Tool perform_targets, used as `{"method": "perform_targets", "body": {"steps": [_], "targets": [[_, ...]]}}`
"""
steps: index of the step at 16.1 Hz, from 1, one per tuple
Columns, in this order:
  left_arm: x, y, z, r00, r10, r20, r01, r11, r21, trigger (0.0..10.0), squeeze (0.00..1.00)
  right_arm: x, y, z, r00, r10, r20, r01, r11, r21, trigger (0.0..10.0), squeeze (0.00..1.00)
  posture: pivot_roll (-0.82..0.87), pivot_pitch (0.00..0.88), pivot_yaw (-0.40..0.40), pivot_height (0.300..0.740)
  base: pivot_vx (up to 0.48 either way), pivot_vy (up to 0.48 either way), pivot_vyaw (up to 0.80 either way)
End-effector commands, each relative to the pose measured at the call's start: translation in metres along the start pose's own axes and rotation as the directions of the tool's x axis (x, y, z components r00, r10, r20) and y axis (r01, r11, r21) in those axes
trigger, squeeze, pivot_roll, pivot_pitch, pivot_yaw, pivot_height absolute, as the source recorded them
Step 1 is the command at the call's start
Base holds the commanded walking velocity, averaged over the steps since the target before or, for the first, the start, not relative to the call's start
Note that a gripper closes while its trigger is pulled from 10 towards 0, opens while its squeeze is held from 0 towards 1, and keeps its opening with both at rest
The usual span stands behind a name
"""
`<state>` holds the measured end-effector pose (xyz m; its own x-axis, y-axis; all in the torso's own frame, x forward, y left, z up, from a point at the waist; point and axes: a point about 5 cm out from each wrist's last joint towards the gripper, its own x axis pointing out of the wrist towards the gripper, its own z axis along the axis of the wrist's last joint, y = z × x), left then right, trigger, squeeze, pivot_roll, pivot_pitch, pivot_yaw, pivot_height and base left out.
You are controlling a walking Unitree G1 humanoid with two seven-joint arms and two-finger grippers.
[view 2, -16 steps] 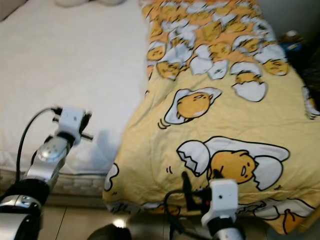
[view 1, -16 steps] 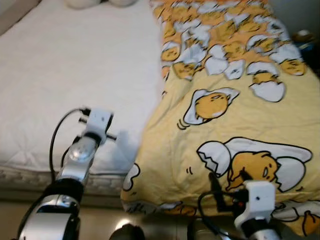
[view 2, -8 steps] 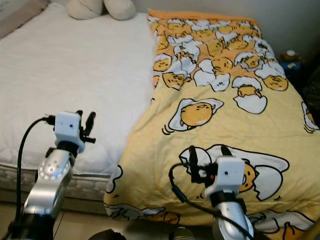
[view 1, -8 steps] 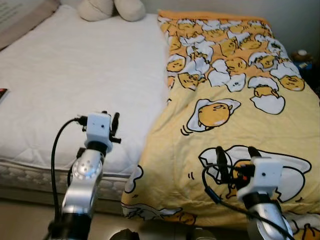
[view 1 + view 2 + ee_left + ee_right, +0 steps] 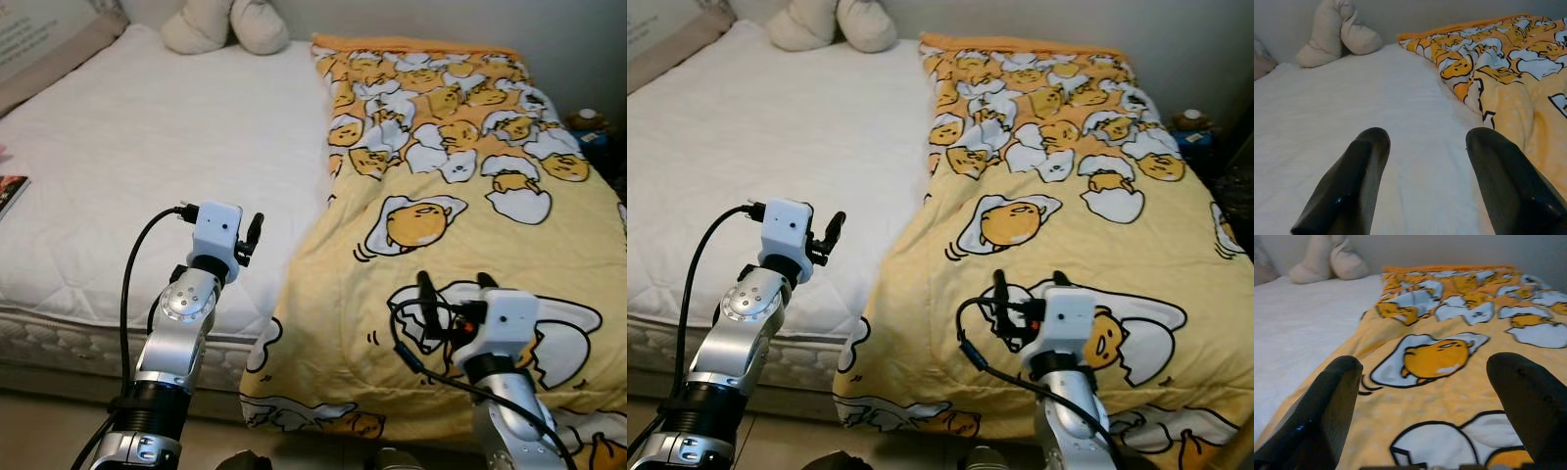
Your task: Clean up the room
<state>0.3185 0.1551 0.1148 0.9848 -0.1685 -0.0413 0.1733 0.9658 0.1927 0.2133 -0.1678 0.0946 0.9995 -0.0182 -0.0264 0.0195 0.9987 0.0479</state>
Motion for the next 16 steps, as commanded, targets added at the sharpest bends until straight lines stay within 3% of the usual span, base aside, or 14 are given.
{"method": "perform_targets", "body": {"steps": [1,3,6,12,13,14,16], "targets": [[-0.001,0.000,-0.004,1.000,0.017,-0.020,-0.017,1.000,-0.025,10.0,1.00,0.001,-0.006,0.001,0.999,-0.048,0.011,0.048,0.999,0.019,10.0,0.00,-0.18,0.000,0.043,0.714,0.000,0.000,0.00],[-0.003,-0.004,-0.008,0.999,0.033,-0.036,-0.036,0.995,-0.089,10.0,1.00,0.000,-0.009,-0.002,0.997,-0.071,0.008,0.070,0.997,0.027,10.0,0.00,-0.18,0.000,0.044,0.714,0.000,0.000,0.00],[-0.006,-0.014,-0.016,0.997,0.028,-0.069,-0.035,0.994,-0.105,10.0,1.00,0.002,-0.009,-0.004,0.997,-0.077,0.007,0.077,0.997,0.026,10.0,0.00,-0.18,0.000,0.045,0.714,0.000,0.000,0.00],[-0.003,-0.015,-0.014,0.998,-0.005,-0.067,0.001,0.998,-0.067,10.0,1.00,0.007,-0.003,-0.006,0.999,-0.043,0.014,0.043,0.999,0.018,10.0,0.00,-0.16,0.000,0.050,0.714,0.000,0.000,0.00],[-0.002,-0.016,-0.014,0.998,-0.016,-0.068,0.012,0.999,-0.048,10.0,0.87,0.007,-0.001,-0.007,0.999,-0.031,0.016,0.031,0.999,0.007,10.0,0.00,-0.16,0.000,0.049,0.714,0.000,0.000,0.00],[-0.001,-0.018,-0.012,0.998,-0.029,-0.061,0.027,0.999,-0.023,10.0,0.00,0.007,-0.001,-0.007,0.999,-0.028,0.017,0.028,1.000,0.003,10.0,0.00,-0.16,0.000,0.050,0.714,0.000,0.000,0.00],[0.003,-0.023,-0.010,0.997,-0.054,-0.052,0.052,0.998,-0.036,10.0,0.00,0.005,-0.003,-0.008,0.999,-0.044,0.018,0.044,0.999,0.004,10.0,0.00,-0.17,0.000,0.049,0.714,0.000,0.000,0.00]]}}
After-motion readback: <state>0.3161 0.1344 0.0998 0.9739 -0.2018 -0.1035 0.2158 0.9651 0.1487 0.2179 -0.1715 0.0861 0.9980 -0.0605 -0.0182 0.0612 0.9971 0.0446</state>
